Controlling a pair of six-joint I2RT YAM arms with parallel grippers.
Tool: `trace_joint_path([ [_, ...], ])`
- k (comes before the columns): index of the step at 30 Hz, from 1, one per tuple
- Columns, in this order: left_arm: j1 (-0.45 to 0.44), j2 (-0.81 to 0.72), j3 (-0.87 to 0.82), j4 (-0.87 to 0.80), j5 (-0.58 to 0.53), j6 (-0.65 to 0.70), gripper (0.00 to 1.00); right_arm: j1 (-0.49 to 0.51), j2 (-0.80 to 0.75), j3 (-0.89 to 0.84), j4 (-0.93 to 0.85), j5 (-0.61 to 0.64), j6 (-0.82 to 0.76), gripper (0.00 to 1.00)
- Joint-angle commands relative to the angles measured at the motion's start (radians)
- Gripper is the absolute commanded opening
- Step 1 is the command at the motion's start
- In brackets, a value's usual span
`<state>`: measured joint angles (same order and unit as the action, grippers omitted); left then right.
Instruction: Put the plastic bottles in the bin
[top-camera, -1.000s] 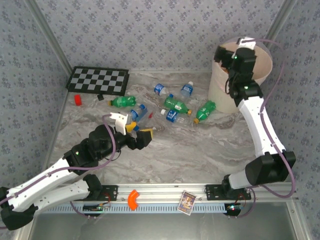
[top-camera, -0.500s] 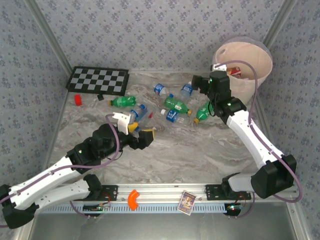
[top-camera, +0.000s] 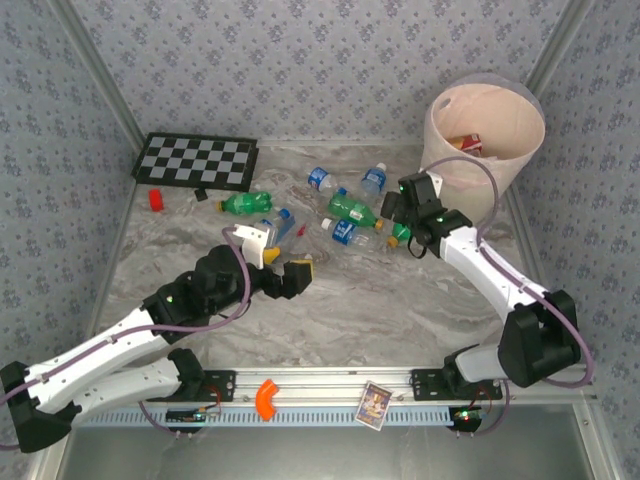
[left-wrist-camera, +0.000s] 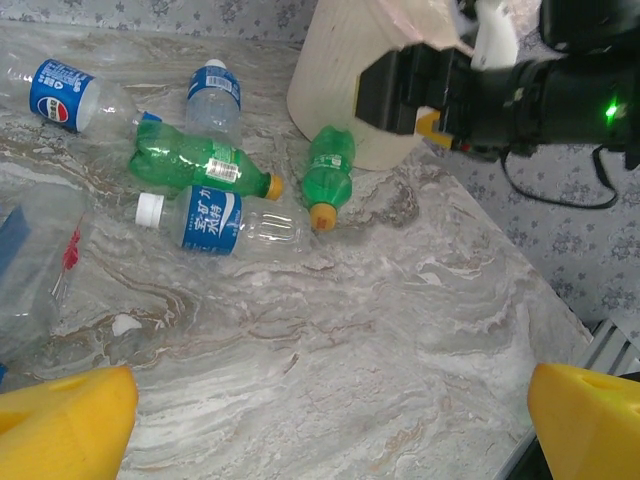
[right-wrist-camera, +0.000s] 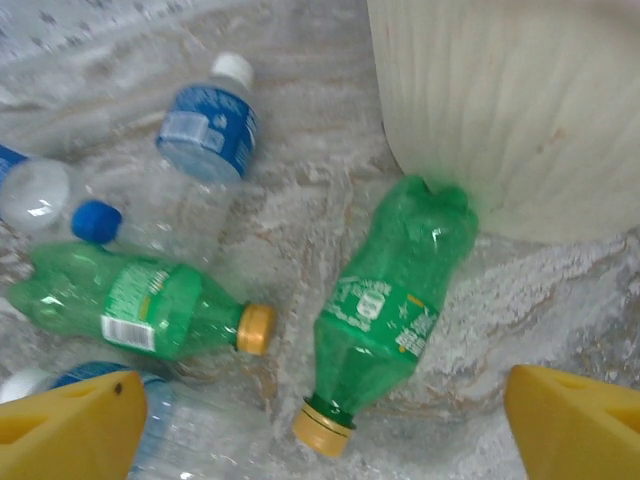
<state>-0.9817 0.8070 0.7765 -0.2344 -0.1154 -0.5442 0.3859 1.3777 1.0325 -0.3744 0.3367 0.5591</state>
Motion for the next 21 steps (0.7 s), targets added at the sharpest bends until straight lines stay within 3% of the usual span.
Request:
trace_joint_path([
  [1, 0.003, -0.007, 0.013, 0.027, 0.018, -0.011, 1.0, -0.007, 0.029, -0.052, 0.026, -0.034, 0.113, 0.87],
  [8, 0.003, -0.013, 0.011, 0.015, 0.013, -0.008, 1.0, -0.019, 0.123, -0.098, 0.1, -0.093, 0.196, 0.69],
  [21, 0.003, -0.026, 0.005, 0.005, 0.002, -0.005, 1.0, -0.051, 0.278, -0.092, 0.127, -0.142, 0.283, 0.6],
])
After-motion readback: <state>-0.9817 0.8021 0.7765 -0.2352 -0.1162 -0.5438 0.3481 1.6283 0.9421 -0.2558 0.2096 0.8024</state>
